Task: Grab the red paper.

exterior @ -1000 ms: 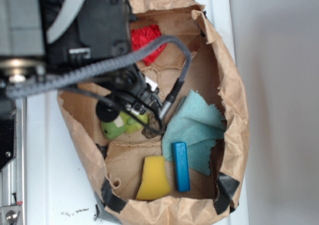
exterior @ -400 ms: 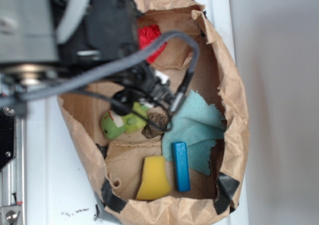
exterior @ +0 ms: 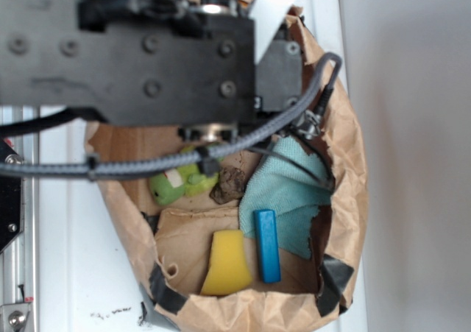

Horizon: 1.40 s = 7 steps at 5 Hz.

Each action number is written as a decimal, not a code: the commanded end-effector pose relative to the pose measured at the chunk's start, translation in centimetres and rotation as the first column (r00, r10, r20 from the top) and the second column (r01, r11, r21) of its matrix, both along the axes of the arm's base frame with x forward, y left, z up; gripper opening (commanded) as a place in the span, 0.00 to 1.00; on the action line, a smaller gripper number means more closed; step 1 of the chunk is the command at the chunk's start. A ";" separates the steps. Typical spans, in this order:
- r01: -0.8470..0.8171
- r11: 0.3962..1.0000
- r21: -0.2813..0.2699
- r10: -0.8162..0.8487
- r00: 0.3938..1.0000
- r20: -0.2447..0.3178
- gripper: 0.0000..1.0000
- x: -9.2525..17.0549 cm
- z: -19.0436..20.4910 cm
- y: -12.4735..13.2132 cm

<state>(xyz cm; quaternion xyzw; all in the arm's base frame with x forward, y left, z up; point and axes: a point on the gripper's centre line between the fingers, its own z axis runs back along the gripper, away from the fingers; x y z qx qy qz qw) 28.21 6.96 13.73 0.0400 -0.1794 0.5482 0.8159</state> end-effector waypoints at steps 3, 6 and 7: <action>-0.094 0.986 -0.137 0.095 0.995 -0.001 1.00 -2.4 -3.1 2.1; -0.105 0.994 -0.016 0.105 0.994 -0.021 1.00 -4.7 -2.9 3.4; -0.105 0.994 -0.016 0.105 0.994 -0.021 1.00 -4.7 -2.9 3.4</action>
